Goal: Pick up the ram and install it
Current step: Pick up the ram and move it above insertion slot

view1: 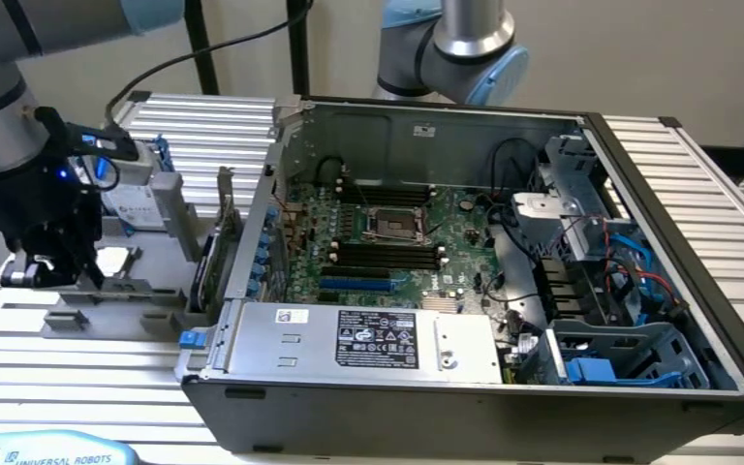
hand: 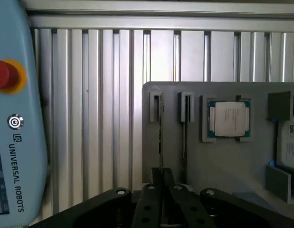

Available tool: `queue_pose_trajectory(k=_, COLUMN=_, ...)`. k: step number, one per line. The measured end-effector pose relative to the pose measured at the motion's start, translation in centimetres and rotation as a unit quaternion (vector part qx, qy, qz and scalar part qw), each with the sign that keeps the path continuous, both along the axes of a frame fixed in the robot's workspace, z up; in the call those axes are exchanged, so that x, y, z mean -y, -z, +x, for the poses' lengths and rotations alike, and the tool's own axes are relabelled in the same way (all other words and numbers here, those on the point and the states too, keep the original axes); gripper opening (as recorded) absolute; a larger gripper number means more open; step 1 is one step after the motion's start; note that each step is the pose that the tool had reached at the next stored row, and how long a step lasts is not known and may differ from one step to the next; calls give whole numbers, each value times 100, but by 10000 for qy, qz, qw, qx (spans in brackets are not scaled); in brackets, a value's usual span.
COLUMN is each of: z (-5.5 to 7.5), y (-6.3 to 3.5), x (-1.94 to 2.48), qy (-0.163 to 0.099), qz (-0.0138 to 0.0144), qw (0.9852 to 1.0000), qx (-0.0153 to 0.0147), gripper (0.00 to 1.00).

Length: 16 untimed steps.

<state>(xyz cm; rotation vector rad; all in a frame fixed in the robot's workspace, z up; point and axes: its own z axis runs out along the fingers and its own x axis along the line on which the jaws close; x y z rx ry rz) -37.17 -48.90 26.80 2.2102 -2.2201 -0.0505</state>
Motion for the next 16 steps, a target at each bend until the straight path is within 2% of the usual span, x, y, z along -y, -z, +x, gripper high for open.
queue_pose_trajectory(k=8, z=114, y=-361, x=-3, qy=0, qz=1, qw=10000, qx=1, gripper=13)
queue_pose_trajectory(k=16, z=387, y=-725, x=-4, qy=0, qz=1, qw=10000, qx=1, gripper=13)
